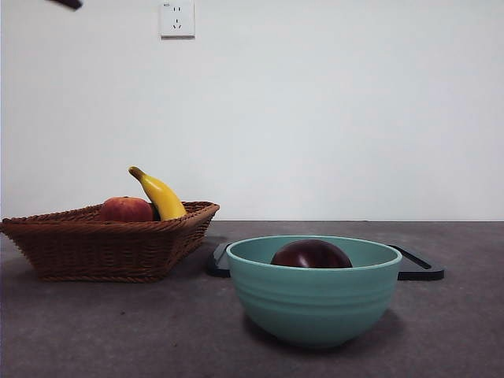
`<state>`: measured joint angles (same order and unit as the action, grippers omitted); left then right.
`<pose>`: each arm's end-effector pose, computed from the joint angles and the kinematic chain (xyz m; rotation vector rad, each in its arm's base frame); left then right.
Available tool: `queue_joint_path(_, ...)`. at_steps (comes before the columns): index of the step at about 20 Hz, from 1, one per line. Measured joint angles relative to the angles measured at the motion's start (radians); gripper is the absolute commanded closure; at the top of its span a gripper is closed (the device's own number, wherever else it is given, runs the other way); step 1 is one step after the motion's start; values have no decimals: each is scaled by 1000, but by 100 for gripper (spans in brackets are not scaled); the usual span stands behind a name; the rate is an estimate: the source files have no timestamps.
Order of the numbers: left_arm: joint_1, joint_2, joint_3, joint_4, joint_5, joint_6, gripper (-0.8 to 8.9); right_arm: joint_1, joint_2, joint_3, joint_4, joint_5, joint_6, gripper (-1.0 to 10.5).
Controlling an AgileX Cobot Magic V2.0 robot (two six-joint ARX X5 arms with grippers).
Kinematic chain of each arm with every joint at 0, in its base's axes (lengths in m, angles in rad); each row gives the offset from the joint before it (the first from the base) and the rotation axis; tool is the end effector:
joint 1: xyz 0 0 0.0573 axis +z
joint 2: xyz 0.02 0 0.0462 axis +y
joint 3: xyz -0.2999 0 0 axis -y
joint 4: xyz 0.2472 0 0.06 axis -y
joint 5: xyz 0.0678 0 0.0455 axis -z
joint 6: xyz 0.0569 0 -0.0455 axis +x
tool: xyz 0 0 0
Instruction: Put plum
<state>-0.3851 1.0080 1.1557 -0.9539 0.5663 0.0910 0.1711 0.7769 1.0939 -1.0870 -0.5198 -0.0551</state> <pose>0.1515 -0.0943 0.3693 0.0037 0.7906 -0.9344 0.1001 0.0460 0.3662 0.0859 0.7542 0.6766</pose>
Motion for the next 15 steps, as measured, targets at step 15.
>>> queue_joint_path(15,-6,-61,-165,-119,92,23,411,11,26,0,-39,-3,17,597)
